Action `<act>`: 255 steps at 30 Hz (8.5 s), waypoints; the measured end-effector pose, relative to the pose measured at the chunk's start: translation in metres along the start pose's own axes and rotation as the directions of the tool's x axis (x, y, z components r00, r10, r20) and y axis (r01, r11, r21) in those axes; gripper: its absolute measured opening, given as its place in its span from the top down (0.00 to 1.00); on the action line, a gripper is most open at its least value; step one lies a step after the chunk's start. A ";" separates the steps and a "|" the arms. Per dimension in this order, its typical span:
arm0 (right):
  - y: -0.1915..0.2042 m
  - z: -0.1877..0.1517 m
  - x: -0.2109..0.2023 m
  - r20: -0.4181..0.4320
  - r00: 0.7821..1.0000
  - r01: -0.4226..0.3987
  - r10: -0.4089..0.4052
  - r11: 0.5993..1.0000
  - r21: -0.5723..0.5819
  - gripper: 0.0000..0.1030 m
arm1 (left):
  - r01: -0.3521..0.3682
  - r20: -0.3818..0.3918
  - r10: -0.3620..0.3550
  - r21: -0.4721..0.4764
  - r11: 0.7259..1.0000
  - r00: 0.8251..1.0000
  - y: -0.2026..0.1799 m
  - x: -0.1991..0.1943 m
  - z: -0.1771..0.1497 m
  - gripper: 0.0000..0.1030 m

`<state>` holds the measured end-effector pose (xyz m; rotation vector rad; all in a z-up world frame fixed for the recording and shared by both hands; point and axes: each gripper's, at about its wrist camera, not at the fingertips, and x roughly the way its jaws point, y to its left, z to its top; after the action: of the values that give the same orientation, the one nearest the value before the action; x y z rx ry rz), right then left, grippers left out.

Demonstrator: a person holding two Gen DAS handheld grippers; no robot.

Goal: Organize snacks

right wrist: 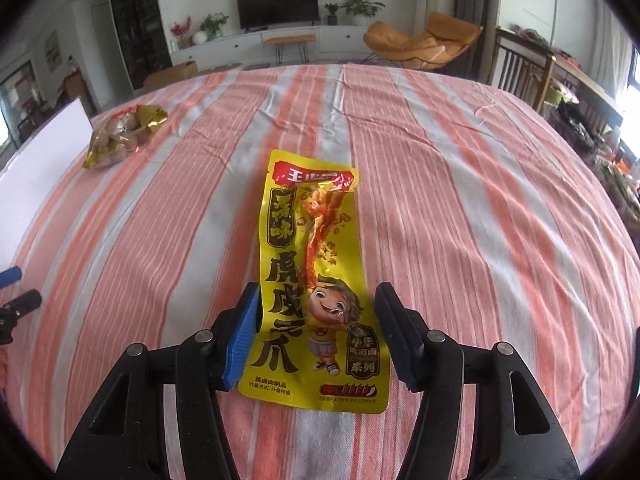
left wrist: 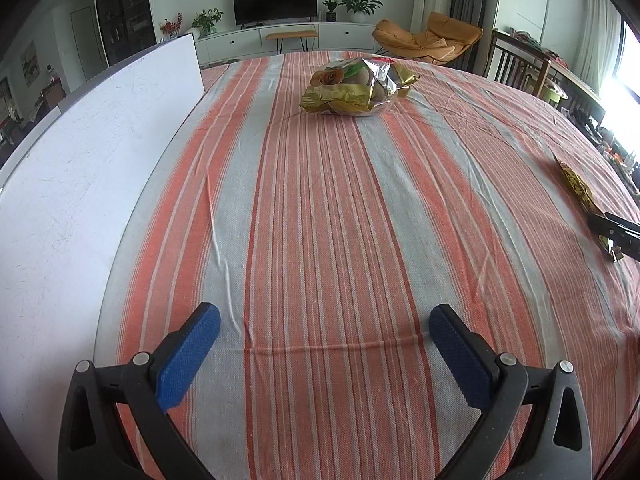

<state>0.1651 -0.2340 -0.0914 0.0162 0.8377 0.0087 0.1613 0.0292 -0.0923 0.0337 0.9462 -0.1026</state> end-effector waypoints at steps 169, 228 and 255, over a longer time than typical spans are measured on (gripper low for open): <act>-0.012 -0.002 0.002 -0.025 0.998 0.061 -0.061 0.998 0.014 0.04 | 0.044 0.001 -0.044 0.073 0.996 0.999 -0.060 0.036 0.034 0.00; 0.124 0.116 -0.097 -0.054 0.727 -0.659 0.684 0.718 0.224 0.58 | 0.310 0.265 -0.247 -0.230 0.923 0.932 0.146 -0.162 0.059 0.36; 0.405 0.090 -0.127 -0.126 0.792 -0.598 0.598 0.716 -0.360 0.13 | -0.398 0.178 0.478 -0.352 0.847 0.860 0.245 -0.207 -0.001 0.00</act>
<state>0.1463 0.1681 0.0698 -0.0825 0.7881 0.7972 0.0653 0.2878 0.0710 -0.0465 0.6603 0.4632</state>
